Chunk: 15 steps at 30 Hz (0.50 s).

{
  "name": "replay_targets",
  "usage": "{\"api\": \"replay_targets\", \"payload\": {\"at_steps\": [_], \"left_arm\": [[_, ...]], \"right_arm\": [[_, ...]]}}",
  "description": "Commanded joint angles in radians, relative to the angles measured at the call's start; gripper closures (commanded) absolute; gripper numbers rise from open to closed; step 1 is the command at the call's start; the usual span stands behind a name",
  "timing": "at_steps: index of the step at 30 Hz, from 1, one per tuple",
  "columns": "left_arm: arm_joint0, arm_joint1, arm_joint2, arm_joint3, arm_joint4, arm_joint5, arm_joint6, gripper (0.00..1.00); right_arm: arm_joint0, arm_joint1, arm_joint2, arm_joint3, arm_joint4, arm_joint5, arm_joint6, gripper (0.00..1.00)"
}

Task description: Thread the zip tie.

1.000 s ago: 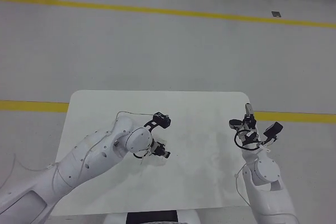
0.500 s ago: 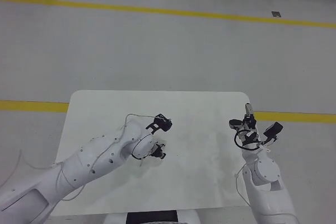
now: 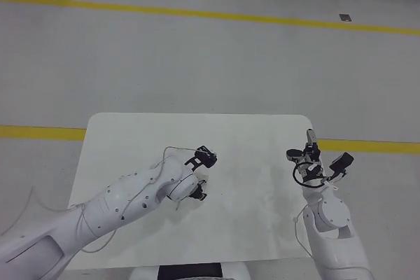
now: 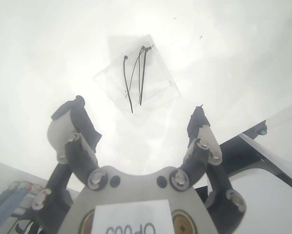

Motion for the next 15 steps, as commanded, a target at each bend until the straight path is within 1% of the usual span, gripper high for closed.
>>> {"api": "replay_targets", "payload": {"at_steps": [1,7,9,10,13,14,15], "left_arm": [[-0.005,-0.003,0.002,0.006,0.007,0.003,-0.001,0.00],[-0.005,-0.003,0.002,0.006,0.007,0.003,-0.001,0.00],[-0.002,-0.003,0.001,0.004,0.011,0.001,0.020,0.00],[0.003,-0.002,0.001,0.003,0.026,-0.004,0.043,0.00],[0.012,0.000,-0.003,-0.008,0.043,-0.004,0.045,0.00],[0.013,0.001,-0.004,-0.011,0.048,-0.003,0.042,0.07],[0.015,0.001,-0.004,-0.013,0.052,-0.005,0.039,0.24]], "right_arm": [[0.000,0.000,0.000,0.000,0.000,0.000,0.000,0.00],[0.000,0.000,0.000,0.000,0.000,0.000,0.000,0.00],[0.000,0.000,0.000,0.000,0.000,0.000,0.000,0.00],[0.000,0.000,0.000,0.000,0.000,0.000,0.000,0.00],[0.000,0.000,0.000,0.000,0.000,0.000,0.000,0.00],[0.000,0.000,0.000,0.000,0.000,0.000,0.000,0.00],[0.000,0.000,0.000,0.000,0.000,0.000,0.000,0.00]]}}
